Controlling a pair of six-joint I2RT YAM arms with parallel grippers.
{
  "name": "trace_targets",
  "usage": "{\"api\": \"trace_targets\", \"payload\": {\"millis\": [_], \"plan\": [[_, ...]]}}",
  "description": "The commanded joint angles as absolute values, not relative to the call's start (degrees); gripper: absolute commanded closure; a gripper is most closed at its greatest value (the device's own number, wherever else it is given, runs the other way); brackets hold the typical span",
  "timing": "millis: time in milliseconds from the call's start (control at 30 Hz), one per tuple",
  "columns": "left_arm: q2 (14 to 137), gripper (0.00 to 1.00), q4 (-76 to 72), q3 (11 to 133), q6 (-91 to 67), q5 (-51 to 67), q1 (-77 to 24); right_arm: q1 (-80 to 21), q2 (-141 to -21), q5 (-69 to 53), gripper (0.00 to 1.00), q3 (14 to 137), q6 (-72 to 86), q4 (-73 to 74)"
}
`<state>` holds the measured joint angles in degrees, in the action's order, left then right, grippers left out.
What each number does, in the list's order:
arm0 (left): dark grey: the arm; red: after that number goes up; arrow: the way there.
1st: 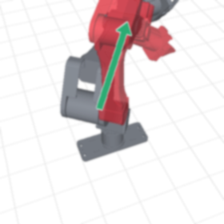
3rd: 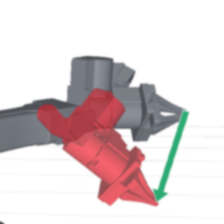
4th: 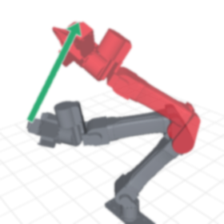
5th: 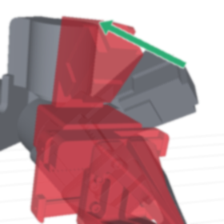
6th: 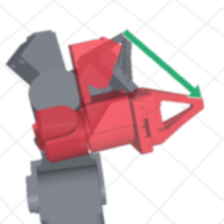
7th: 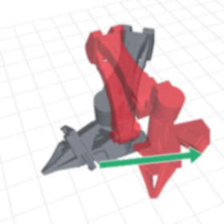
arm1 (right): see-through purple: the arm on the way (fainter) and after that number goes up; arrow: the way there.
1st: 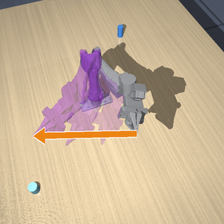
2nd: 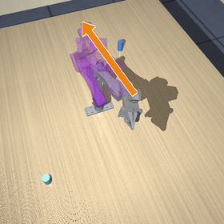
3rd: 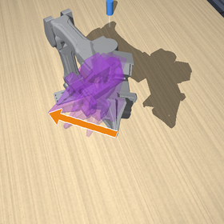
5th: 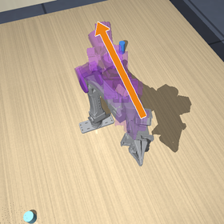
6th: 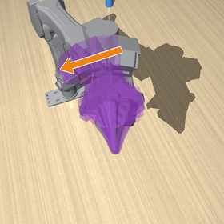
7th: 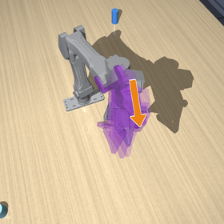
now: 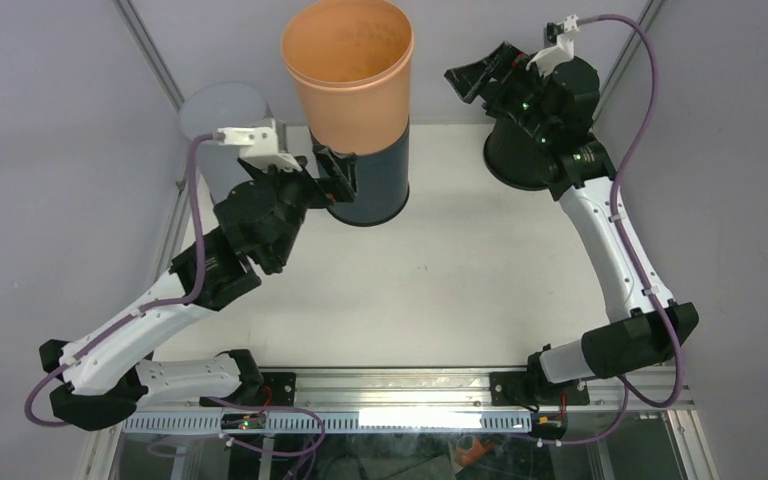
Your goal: Turn the large container upside down
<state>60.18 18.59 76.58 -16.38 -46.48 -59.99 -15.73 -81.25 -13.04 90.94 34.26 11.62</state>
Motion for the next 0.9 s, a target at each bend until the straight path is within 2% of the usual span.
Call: {"api": "trace_targets", "payload": {"millis": [0,233,333,400,600,867], "plan": [[55.1,0.01,19.3,74.2,-19.6,-39.6,-50.1,-16.0,-85.4,-21.9,0.01,99.8,39.0,6.2],[50.2,0.01,22.5,71.5,-25.6,-35.2,-41.9,-20.4,-101.1,-21.8,0.01,123.9,38.2,13.7],[50.1,0.01,23.7,71.0,-27.3,-34.1,-41.7,-21.6,-110.6,-19.7,0.06,139.3,37.7,22.7],[49.6,0.01,23.7,70.1,-28.1,-33.8,-41.7,-22.1,-114.6,-18.0,0.09,145.1,38.0,25.9],[48.2,0.01,23.6,67.2,-30.1,-33.4,-41.6,-23.2,-114.4,-12.2,0.18,141.8,35.4,24.2],[48.2,0.01,23.6,65.2,-30.7,-33.4,-41.7,-23.7,-114.8,-14.7,0.48,140.5,35.4,22.9]]}}
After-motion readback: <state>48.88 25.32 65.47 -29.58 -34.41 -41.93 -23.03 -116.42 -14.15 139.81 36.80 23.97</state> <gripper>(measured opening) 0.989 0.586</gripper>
